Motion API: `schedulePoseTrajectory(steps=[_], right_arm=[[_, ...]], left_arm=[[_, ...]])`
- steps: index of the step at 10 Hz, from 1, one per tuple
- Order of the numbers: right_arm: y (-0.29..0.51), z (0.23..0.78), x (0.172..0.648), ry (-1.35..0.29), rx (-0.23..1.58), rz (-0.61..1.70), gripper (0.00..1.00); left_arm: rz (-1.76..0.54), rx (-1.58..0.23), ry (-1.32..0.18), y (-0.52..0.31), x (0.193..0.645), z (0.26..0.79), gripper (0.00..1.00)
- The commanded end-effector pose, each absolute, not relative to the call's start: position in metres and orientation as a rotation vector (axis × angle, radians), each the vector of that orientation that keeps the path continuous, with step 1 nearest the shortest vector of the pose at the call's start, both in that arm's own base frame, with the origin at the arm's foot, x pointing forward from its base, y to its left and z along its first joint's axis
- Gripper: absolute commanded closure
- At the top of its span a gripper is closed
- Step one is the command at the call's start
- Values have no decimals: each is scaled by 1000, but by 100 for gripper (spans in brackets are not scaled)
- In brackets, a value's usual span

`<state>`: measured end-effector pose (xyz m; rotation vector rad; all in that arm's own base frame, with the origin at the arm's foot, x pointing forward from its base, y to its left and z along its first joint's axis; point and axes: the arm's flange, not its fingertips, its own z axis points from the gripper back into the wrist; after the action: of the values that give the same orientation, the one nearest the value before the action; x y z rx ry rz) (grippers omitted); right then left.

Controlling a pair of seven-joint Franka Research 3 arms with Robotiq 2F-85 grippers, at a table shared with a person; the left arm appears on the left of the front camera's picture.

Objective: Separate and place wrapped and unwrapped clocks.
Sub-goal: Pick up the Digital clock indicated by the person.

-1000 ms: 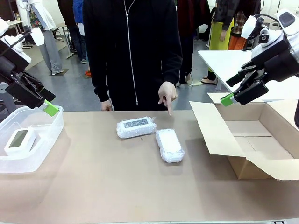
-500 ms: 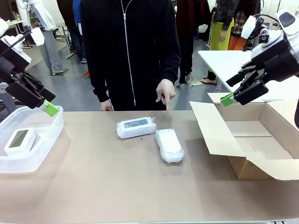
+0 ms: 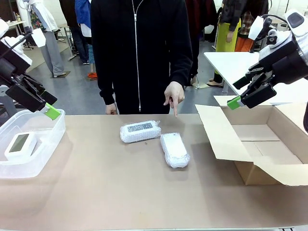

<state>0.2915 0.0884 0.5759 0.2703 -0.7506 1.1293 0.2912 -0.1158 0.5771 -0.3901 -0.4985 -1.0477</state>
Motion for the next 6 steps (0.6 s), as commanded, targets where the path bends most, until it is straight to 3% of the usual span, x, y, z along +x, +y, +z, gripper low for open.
schedulePoseTrajectory(steps=[1, 6], right_arm=[[88, 573, 291, -750, 292, 1134, 0], [88, 573, 291, -750, 292, 1134, 0]], left_arm=[[-1041, -381, -497, -117, 292, 578, 0], [-1041, -381, -497, -117, 292, 578, 0]])
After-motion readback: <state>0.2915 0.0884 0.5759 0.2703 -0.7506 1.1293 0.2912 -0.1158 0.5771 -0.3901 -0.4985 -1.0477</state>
